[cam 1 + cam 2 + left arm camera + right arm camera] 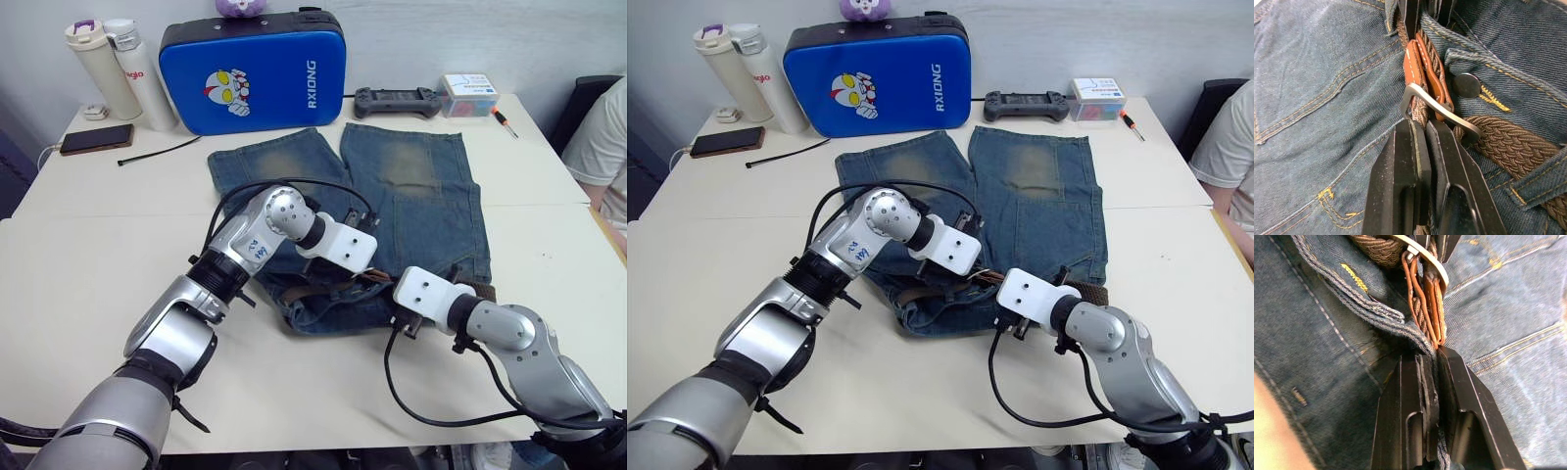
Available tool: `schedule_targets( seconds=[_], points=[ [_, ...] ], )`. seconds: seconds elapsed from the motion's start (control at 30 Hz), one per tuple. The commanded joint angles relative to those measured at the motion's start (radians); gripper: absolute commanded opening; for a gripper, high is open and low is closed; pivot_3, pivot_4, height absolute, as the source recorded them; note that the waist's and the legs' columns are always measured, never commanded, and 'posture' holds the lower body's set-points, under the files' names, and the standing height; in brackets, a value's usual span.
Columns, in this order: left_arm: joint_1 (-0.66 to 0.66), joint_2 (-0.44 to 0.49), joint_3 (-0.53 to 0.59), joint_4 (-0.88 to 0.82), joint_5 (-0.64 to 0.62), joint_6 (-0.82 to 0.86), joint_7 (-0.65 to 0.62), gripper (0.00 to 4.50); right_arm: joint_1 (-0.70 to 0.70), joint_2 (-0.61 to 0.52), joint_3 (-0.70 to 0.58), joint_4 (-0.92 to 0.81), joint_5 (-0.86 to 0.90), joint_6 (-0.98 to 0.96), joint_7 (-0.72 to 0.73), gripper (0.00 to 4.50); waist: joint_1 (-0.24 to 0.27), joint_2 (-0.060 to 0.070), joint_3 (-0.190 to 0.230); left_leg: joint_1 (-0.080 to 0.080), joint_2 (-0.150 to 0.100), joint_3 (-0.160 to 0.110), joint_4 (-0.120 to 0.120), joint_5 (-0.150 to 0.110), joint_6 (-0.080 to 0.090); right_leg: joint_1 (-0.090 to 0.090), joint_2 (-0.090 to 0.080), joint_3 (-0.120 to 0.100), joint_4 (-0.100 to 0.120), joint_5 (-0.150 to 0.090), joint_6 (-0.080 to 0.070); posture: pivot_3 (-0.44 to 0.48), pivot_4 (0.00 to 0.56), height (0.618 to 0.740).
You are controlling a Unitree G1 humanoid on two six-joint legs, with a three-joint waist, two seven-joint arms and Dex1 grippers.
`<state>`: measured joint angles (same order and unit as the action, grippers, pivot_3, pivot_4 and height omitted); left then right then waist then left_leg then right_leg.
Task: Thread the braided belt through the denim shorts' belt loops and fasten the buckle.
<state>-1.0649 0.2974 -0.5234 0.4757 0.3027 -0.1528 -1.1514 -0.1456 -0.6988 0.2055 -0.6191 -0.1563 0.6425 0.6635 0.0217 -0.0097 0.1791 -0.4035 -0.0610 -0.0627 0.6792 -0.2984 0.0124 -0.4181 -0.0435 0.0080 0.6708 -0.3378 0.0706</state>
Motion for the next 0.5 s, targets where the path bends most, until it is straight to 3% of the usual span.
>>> schedule_targets(
  seconds=[0.03, 0.2, 0.27, 0.33, 0.5],
  points=[
    [-0.015, -0.032, -0.004, -0.025, -0.002, 0.01, 0.009, 0.0, -0.017, 0.038, -0.023, -0.076, 0.06, 0.019, 0.011, 0.06, 0.001, 0.0, 0.0, 0.0, 0.0, 0.0, 0.0, 0.0, 0.0, 0.0, 0.0, 0.0, 0.0, 0.0, 0.0, 0.0, 0.15, 0.74],
    [-0.002, -0.034, 0.0, -0.041, -0.002, 0.042, 0.009, 0.0, -0.01, 0.038, -0.069, -0.098, 0.098, 0.057, 0.018, 2.09, 0.002, 0.0, 0.0, 0.0, 0.0, 0.0, 0.001, 0.0, 0.0, 0.0, 0.0, 0.0, 0.001, 0.0, 0.0, 0.0, 0.15, 0.74],
    [0.007, -0.034, 0.002, -0.052, -0.006, 0.061, 0.005, 0.0, 0.001, 0.06, -0.103, -0.098, 0.122, 0.086, 0.001, 3.13, 0.002, 0.0, 0.0, 0.0, 0.0, 0.0, 0.001, 0.0, 0.0, 0.0, 0.0, 0.0, 0.001, 0.0, 0.0, 0.0, 0.15, 0.74],
    [0.033, -0.043, 0.014, -0.095, -0.02, 0.131, 0.006, 0.0, 0.018, 0.116, -0.191, -0.112, 0.205, 0.182, 0.0, 3.98, 0.002, 0.0, 0.0, 0.0, 0.0, 0.0, 0.001, 0.0, 0.0, 0.0, 0.0, 0.0, 0.001, 0.0, 0.0, 0.0, 0.15, 0.74],
    [0.119, -0.05, 0.015, -0.25, -0.03, 0.295, -0.008, 0.0, -0.04, 0.222, -0.392, -0.155, 0.388, 0.415, -0.007, 3.98, 0.004, 0.0, -0.001, 0.0, 0.0, 0.0, 0.002, -0.001, 0.001, 0.0, -0.001, 0.0, 0.001, 0.0, 0.0, 0.0, 0.15, 0.74]
  ],
)
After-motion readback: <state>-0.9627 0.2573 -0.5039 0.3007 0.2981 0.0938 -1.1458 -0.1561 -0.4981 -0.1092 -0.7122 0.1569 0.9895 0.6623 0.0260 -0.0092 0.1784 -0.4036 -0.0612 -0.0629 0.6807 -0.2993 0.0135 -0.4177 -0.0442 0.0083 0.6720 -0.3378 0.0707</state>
